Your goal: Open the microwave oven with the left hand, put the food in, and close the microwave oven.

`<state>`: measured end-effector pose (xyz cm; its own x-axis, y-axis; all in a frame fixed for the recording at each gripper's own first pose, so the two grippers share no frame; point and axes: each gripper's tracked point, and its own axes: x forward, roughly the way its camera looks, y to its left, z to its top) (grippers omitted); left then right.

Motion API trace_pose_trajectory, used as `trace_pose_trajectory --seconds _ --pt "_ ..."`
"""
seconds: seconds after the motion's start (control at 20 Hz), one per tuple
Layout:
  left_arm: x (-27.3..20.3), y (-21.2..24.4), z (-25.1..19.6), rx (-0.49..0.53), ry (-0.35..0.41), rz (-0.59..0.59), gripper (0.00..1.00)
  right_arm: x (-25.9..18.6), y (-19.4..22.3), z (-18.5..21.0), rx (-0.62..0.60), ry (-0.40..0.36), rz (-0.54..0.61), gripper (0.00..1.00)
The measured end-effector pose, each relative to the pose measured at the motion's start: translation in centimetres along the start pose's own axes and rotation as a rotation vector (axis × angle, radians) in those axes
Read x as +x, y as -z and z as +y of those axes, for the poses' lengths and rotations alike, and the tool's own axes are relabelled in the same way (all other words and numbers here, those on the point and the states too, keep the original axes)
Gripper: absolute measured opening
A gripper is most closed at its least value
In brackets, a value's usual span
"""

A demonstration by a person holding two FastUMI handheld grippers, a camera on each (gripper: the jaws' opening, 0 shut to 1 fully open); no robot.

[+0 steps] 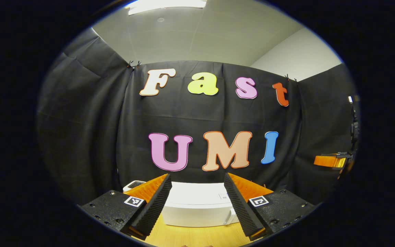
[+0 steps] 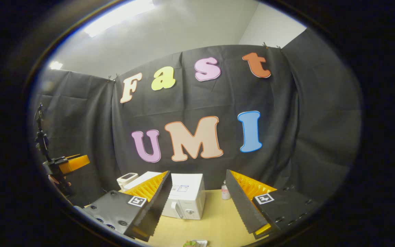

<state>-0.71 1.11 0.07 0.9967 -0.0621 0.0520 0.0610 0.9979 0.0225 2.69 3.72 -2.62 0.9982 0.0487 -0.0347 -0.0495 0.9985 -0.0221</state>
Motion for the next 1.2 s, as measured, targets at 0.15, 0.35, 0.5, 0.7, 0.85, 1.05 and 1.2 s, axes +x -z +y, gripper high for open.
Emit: trace_pose_trajectory --seconds 0.15,0.35,0.5,0.7,0.85,1.05,1.2 --pt "0.5 0.7 0.3 -0.001 -0.005 0.014 0.95 0.0 0.1 -0.7 -0.002 0.003 0.005 0.91" --pt "1.1 1.5 0.4 -0.007 -0.011 0.035 0.95 0.1 0.4 -2.0 -0.007 0.021 0.014 0.91" --pt "1.8 2.6 -0.1 -0.014 0.015 0.055 0.95 0.0 0.5 -2.7 -0.003 0.027 0.013 0.91" --pt "2.5 4.0 -0.4 -0.028 0.037 0.071 0.93 0.5 0.8 -3.5 -0.010 0.042 0.016 0.91" --pt "2.6 6.6 -1.3 -0.028 0.068 0.102 0.96 0.8 1.3 -3.6 -0.003 0.035 0.021 0.91" --pt "2.5 10.2 -2.7 -0.070 0.112 0.115 0.96 1.6 2.3 -3.8 0.027 0.020 0.034 0.91" --pt "2.3 13.2 -3.4 -0.082 0.133 0.130 0.96 2.4 2.8 -4.2 0.042 0.013 0.041 0.91"
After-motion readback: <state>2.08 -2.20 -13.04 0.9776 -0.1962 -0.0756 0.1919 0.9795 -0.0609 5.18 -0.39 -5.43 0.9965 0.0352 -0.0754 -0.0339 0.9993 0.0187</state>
